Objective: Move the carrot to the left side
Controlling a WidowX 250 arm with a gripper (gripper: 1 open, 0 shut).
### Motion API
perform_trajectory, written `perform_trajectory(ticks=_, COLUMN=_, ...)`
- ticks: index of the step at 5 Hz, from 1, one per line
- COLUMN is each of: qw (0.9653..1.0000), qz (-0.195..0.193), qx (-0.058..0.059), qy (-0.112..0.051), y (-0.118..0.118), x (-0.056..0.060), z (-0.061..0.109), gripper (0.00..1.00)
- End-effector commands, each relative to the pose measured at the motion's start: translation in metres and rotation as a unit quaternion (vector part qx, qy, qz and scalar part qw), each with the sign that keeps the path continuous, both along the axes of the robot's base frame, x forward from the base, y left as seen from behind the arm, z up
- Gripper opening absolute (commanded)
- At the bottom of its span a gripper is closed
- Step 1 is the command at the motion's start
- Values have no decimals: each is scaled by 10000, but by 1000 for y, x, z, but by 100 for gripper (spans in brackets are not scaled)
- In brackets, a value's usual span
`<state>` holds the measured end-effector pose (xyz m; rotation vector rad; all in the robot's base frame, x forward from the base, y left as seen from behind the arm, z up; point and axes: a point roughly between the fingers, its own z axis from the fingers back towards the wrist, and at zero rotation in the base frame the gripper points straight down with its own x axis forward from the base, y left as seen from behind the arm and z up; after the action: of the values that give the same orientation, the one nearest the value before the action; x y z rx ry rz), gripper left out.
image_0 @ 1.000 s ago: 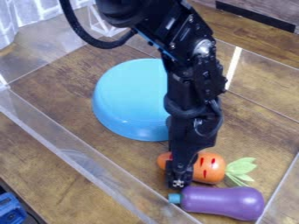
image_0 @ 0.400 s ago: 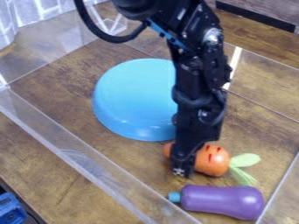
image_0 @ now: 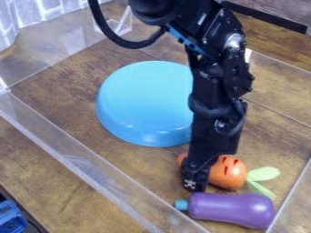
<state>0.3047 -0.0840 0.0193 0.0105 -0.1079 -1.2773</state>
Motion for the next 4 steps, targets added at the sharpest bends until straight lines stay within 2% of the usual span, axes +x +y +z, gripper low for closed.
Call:
perform_trajectory(ticks=1, qw=9998, qz=-158, qx=-41, qy=-135, y=0, x=9, z=8, gripper=0)
perform_trajectory(ticks=3, qw=9981, qz=-611, qx=-19, qy=-119, y=-10, x=9, z=6, gripper=0)
perform_trajectory(ticks=4, qw=9960, qz=-890, qx=-11, qy=-109, y=-8, x=6, z=5, gripper=0)
